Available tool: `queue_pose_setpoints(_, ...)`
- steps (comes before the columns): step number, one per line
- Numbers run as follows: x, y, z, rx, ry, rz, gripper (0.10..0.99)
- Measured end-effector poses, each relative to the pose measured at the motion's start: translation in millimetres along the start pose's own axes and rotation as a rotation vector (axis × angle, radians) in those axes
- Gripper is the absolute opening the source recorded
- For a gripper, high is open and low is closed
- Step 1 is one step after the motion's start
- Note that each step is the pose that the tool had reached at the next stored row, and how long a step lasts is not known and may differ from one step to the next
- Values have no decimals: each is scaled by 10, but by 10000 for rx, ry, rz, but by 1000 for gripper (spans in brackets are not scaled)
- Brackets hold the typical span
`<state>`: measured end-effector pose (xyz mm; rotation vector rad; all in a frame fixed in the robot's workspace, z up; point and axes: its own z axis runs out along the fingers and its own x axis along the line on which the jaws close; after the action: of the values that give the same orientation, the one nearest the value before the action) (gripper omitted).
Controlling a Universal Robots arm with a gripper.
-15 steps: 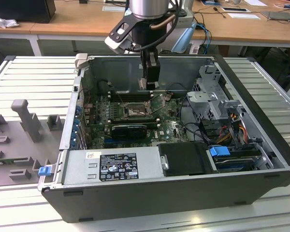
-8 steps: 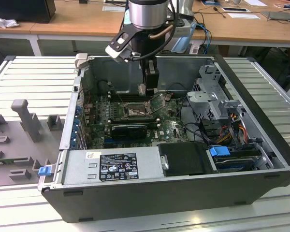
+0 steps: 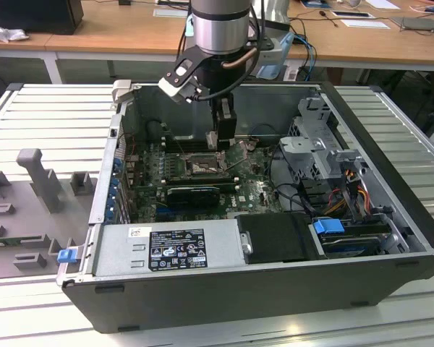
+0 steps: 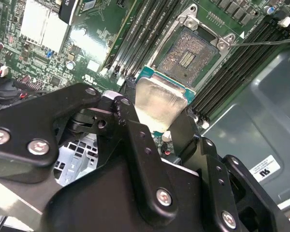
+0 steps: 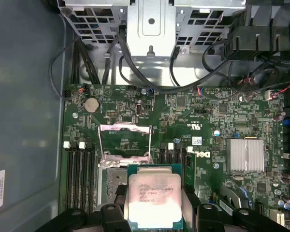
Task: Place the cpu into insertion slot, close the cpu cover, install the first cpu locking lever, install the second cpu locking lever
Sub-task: 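Place the cpu into insertion slot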
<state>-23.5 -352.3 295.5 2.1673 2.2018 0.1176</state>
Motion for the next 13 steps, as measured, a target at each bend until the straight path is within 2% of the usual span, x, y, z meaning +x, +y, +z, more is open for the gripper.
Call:
queue_pose_setpoints(5, -2, -11, 122, 2, -3, 11, 525)
queue_pose_setpoints(13, -4, -18, 199, 4, -1, 13, 525)
